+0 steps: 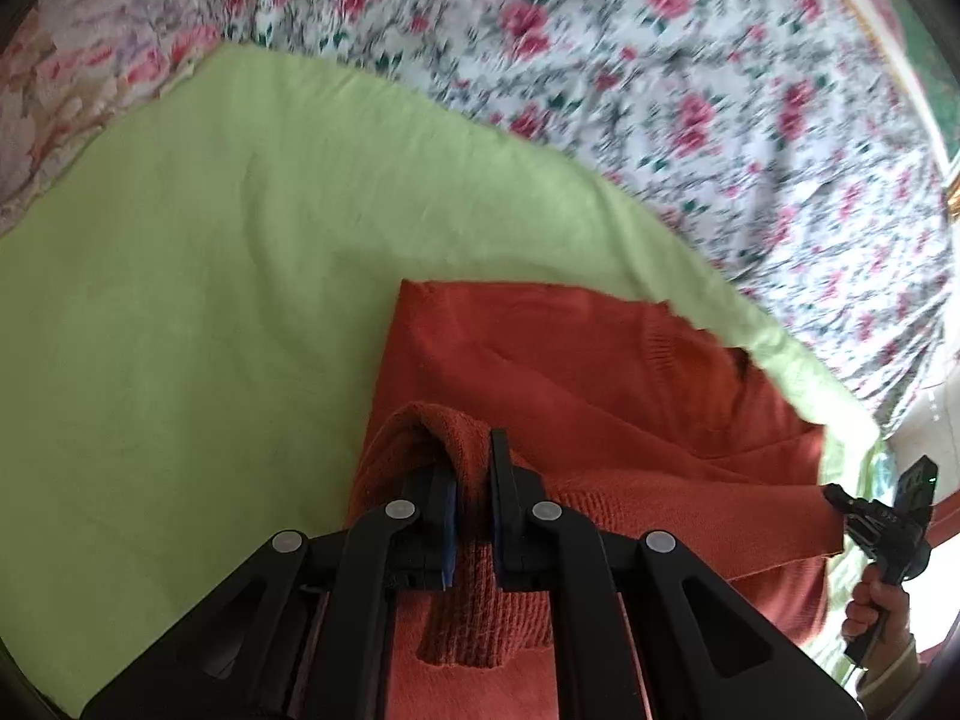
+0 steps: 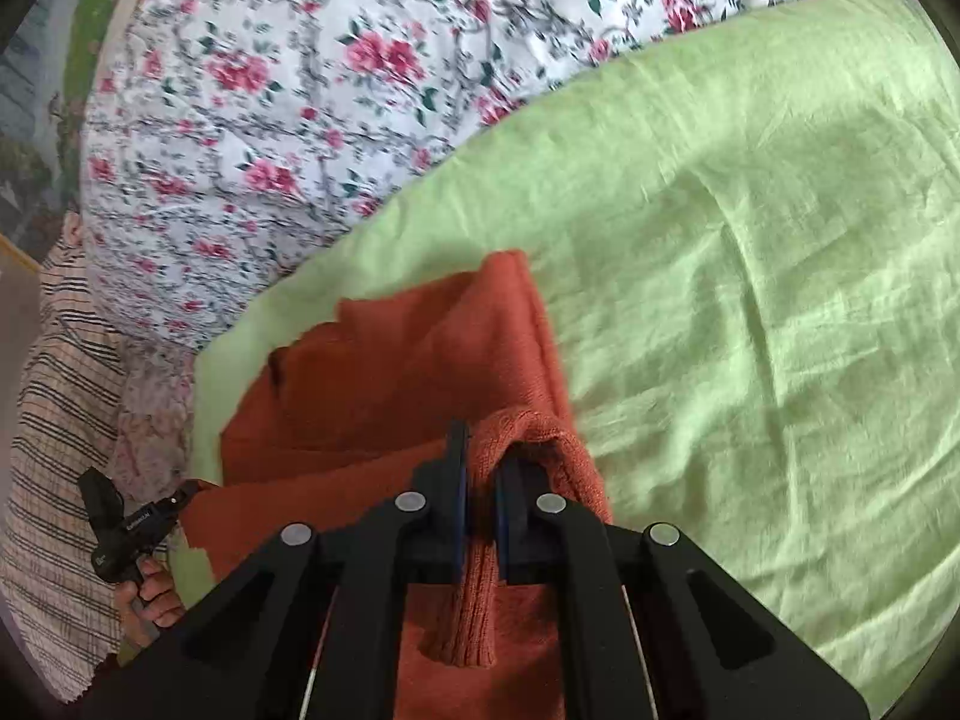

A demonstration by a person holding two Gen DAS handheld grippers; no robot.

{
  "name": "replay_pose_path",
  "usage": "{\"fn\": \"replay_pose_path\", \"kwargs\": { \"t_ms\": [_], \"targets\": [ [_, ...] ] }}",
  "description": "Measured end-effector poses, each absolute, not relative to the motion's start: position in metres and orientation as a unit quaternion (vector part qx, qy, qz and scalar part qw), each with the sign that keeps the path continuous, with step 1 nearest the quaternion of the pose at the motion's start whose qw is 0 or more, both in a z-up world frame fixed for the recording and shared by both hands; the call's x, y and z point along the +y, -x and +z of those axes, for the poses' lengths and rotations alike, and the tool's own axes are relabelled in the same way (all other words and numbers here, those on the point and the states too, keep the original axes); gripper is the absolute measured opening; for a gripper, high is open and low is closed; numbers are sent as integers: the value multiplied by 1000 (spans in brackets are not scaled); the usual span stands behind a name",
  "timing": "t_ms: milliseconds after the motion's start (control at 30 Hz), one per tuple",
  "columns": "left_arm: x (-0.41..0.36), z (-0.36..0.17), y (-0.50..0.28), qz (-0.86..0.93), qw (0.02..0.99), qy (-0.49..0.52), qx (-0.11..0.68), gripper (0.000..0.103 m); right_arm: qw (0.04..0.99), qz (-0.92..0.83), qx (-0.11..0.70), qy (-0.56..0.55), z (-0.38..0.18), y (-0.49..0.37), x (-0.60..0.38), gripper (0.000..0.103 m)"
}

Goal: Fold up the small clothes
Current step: 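Grasp the ribbed hem with both grippers, then fold the hem up toward the collar with both grippers and release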

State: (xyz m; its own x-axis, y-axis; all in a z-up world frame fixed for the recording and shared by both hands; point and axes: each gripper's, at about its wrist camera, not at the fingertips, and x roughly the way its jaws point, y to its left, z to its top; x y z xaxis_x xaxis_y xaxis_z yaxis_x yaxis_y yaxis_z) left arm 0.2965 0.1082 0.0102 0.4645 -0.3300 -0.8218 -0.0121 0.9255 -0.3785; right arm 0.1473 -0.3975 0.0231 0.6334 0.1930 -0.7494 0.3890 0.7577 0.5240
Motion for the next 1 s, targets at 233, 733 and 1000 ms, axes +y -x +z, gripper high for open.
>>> {"fn": "replay_pose_path", "kwargs": {
  "t_ms": [233,733,1000],
  "targets": [
    [108,1,-279,-109,824,186,523,24,822,-66,444,-351,7,-151,-404,13],
    [8,-21,-233,-203,791,91,570,43,831,48,536,-142,-7,-144,-276,31],
    [34,-3,-303,-139,829,115,530,39,868,-27,477,-136,22,-188,-331,30]
  ]
}}
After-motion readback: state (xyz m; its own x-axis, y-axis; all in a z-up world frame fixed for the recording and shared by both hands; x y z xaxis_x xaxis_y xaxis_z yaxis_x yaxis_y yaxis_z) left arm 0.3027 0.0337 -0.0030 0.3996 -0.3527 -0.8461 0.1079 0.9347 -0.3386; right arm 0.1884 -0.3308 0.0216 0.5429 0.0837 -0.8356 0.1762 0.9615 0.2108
